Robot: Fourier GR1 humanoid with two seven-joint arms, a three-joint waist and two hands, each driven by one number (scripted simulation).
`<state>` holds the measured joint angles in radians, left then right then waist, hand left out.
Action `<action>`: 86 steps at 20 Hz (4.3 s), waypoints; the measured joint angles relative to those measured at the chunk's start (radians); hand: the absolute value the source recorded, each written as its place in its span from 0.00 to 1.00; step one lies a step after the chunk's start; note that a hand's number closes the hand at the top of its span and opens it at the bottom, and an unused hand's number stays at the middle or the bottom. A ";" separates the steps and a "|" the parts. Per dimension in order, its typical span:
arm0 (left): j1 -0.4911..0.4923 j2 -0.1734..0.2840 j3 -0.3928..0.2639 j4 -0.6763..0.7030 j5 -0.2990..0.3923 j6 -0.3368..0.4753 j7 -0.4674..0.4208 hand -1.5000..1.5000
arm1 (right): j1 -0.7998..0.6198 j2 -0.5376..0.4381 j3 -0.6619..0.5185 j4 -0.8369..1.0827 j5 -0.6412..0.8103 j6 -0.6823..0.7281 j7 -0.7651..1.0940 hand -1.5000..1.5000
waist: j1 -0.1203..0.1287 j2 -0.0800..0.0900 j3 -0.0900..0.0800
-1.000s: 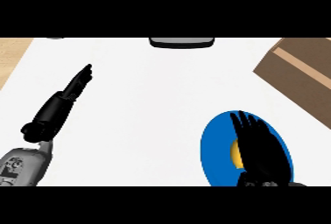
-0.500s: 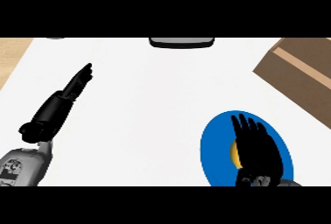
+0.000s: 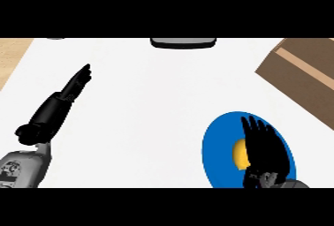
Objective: Pick the lemon from the plate and place it in the cardboard box
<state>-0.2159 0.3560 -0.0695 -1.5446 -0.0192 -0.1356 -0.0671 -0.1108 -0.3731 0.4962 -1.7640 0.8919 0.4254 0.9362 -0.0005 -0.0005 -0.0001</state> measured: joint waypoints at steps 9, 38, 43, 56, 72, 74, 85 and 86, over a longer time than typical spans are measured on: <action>-0.014 -0.043 0.017 0.036 -0.045 -0.013 -0.016 0.50 | -0.004 -0.011 0.027 0.053 0.135 -0.077 -0.159 1.00 | 0.000 -0.001 -0.001; -0.005 -0.069 0.044 0.013 -0.076 -0.044 -0.001 0.50 | -0.502 -0.017 -0.385 0.261 -0.073 -0.318 -0.753 1.00 | 0.002 -0.001 0.000; -0.002 -0.068 0.053 0.011 -0.075 -0.050 -0.005 0.50 | -0.544 -0.052 -0.543 0.324 -0.102 -0.360 -0.695 1.00 | 0.003 0.001 0.000; -0.025 -0.086 0.053 0.012 -0.086 -0.067 0.005 0.50 | -0.703 -0.301 -0.728 0.834 -0.097 -0.349 -0.882 1.00 | 0.021 0.008 0.000; -0.034 -0.103 0.042 -0.003 -0.096 -0.078 0.006 0.50 | -0.785 -0.496 -0.661 1.389 -0.001 -0.078 -1.207 0.00 | 0.047 0.019 0.003; -0.031 -0.110 0.036 -0.006 -0.104 -0.073 0.010 0.50 | -0.794 -0.502 -0.662 1.417 -0.004 -0.057 -1.277 0.00 | 0.045 0.018 0.003; -0.019 -0.098 0.061 0.000 -0.093 -0.081 -0.002 0.50 | -0.901 -0.504 -1.049 1.560 -0.378 -0.037 -1.381 0.00 | 0.033 0.016 0.006; -0.024 -0.097 0.064 0.006 -0.093 -0.081 -0.005 0.50 | -0.906 -0.512 -1.087 1.579 -0.413 -0.031 -1.365 0.00 | 0.032 0.017 0.005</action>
<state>-0.2404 0.2590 -0.0055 -1.5388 -0.1119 -0.2165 -0.0721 -1.0172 -0.8850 -0.5908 -0.1845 0.4788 0.3947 -0.4291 0.0311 0.0165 0.0054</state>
